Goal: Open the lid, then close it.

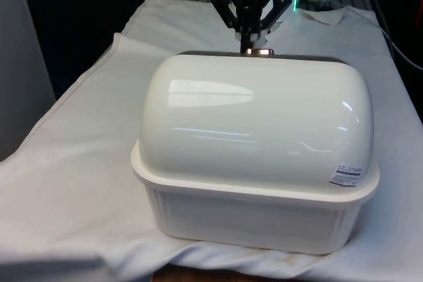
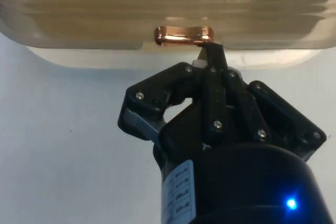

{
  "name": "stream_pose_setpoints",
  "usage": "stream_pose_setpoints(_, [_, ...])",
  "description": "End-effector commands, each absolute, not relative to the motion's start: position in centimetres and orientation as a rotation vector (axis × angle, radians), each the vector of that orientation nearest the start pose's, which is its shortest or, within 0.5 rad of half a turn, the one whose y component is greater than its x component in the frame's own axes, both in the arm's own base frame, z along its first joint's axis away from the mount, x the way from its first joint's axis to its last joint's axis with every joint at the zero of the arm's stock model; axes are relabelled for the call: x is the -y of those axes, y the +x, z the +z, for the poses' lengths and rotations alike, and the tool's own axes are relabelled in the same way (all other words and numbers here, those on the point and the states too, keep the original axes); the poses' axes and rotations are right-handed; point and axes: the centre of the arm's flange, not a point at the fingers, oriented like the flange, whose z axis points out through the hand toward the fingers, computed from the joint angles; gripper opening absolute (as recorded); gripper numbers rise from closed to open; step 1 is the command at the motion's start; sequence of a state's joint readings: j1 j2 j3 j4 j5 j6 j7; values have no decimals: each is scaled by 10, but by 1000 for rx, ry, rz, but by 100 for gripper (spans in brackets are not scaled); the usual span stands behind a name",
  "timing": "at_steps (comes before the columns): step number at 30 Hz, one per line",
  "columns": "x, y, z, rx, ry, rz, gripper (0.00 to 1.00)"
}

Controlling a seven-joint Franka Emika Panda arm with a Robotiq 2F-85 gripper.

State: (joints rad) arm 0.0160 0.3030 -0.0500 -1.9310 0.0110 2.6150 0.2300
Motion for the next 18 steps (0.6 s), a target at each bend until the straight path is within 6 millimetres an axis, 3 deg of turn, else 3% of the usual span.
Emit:
stream_pose_setpoints(1, [21,652,375,-411,-3021,-607,0])
stream_pose_setpoints(18, [22,682,399,-408,-2990,-712,0])
